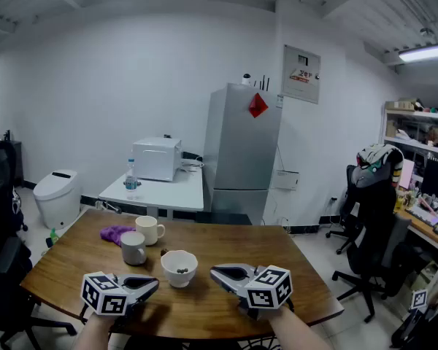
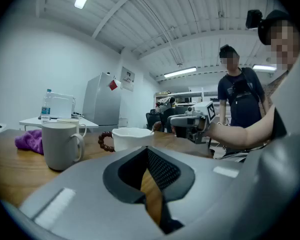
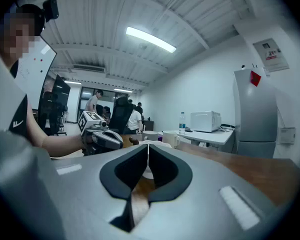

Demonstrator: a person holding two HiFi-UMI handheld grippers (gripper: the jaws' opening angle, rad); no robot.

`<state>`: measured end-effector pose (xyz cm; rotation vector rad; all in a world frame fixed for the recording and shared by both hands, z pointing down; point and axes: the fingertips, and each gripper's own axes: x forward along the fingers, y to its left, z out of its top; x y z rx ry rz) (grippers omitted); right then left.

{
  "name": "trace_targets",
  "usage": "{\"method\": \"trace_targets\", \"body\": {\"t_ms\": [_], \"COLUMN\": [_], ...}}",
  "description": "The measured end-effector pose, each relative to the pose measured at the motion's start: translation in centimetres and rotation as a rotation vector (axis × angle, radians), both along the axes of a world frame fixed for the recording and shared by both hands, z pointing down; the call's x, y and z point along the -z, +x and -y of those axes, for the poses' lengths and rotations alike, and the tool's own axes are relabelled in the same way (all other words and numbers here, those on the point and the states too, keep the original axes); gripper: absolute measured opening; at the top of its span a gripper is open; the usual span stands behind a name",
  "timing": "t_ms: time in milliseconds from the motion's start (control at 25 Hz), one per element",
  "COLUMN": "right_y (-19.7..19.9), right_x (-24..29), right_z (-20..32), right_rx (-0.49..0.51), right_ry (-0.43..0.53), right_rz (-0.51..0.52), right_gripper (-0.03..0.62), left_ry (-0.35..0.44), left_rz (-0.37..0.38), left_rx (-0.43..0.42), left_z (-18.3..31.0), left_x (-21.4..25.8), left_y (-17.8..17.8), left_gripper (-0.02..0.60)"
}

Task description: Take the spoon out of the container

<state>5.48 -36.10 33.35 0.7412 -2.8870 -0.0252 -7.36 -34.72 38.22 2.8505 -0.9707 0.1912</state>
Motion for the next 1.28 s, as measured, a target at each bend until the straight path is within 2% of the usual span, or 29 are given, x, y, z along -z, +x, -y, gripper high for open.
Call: {"method": "trace_targets", "body": {"t_ms": [200,680,1280], "right_y": [-0.5,-3.3,-5.9], "right_x": [0.8,0.2,-1.5], "right_z": [-0.5,-1.0,-0.3], "right_rx": [-0.002,0.067,0.176], "right_ry": [0.075,0.291,0.419], "right_rz": [-0.109,-0.485,-0.815], "right_gripper": [0.021,0.066,0.123], "left_ry": [0.003,0.006,0.005], "left_rz": [0.003,0.005,0.004], "left_rx": [-0.020,-0.024,-0.025], "left_z": [0.0,0.2,0.2], "left_x": [0.1,0.4,0.4], "left_y": [0.9,1.3,1.3], "left_gripper": [0.012,0.011,0.011]}}
